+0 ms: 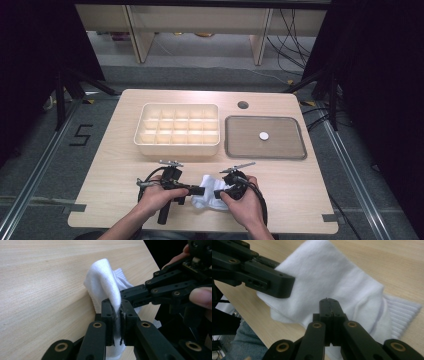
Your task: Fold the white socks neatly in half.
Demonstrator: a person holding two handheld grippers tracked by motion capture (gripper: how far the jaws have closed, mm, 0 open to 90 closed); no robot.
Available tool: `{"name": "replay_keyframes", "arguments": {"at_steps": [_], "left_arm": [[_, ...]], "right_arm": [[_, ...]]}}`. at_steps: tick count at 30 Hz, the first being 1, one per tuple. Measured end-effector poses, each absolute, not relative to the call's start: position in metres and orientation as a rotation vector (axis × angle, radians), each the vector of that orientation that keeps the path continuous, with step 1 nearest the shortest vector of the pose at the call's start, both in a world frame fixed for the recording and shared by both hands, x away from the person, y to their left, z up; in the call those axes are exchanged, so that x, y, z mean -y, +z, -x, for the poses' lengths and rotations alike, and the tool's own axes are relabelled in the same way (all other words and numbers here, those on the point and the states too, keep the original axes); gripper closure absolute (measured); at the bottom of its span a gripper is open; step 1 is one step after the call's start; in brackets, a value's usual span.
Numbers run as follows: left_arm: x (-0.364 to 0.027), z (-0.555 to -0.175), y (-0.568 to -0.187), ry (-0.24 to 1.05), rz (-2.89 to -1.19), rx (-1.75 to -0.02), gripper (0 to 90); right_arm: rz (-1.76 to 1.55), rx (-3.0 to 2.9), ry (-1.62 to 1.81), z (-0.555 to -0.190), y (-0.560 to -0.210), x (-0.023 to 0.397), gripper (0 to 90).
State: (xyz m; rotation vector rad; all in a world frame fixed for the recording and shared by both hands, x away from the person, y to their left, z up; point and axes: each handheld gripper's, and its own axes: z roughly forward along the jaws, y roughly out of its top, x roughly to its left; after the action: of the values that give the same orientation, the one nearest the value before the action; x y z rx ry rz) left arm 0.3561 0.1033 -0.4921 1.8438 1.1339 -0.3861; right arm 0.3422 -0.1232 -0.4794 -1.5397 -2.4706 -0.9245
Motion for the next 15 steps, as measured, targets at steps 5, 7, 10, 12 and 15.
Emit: {"name": "replay_keyframes", "arguments": {"at_steps": [5, 7, 10, 12, 15], "left_arm": [[-0.104, -0.357, -0.492, -0.376, -1.851, -1.129, 82.5], [-0.103, -0.357, -0.492, -0.378, -1.847, -1.124, 82.5], [-0.102, -0.357, -0.491, -0.376, -1.842, -1.127, 82.5], [-0.101, -0.357, -0.490, -0.381, -1.838, -1.126, 82.5], [-0.101, -0.357, -0.490, -0.393, -1.833, -1.111, 82.5]], "right_arm": [[1.548, 2.456, -0.890, -0.342, -0.488, 0.118, 90.0], [1.531, 2.450, -0.902, -0.342, -0.490, 0.116, 90.0], [1.553, 2.415, -0.893, -0.340, -0.489, 0.112, 90.0], [1.533, 2.444, -0.902, -0.342, -0.490, 0.112, 90.0], [1.523, 2.466, -0.918, -0.343, -0.491, 0.112, 90.0]]}}
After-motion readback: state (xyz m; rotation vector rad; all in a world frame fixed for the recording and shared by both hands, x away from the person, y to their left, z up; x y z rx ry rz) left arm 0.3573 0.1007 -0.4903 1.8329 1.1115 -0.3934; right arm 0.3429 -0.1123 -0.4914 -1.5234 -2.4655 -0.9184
